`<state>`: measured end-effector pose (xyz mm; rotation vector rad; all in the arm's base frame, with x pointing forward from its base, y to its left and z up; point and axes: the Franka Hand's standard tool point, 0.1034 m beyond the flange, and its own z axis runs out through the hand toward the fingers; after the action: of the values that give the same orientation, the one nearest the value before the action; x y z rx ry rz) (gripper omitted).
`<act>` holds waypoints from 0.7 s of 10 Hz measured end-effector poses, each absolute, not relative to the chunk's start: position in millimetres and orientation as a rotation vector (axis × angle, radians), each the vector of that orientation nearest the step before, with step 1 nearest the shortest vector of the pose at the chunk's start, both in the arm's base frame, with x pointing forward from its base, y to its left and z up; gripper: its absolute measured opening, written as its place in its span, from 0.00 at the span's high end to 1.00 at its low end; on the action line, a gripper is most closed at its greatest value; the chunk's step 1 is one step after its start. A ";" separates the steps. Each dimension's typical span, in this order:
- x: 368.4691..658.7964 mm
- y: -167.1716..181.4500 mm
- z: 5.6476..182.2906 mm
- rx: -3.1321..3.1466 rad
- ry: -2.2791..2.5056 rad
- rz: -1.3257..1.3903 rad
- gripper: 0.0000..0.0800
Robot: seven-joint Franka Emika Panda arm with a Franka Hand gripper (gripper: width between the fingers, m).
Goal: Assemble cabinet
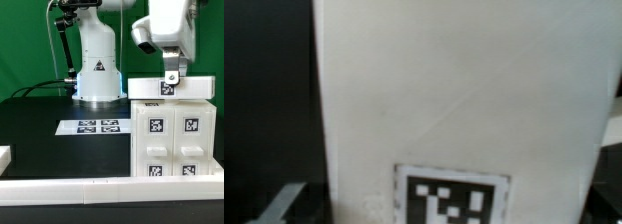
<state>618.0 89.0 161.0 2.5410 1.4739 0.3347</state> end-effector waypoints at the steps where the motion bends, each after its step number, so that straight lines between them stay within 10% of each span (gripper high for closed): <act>1: 618.5 90.9 161.1 2.611 1.359 0.365 0.29; 7: 622.1 97.8 163.7 2.941 0.630 0.487 0.29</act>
Offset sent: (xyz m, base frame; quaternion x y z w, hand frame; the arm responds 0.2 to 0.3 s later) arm -0.0040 -0.0001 -0.0033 -0.0234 -0.0079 0.1691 0.9853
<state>622.1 97.8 163.7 2.9412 0.6302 0.4871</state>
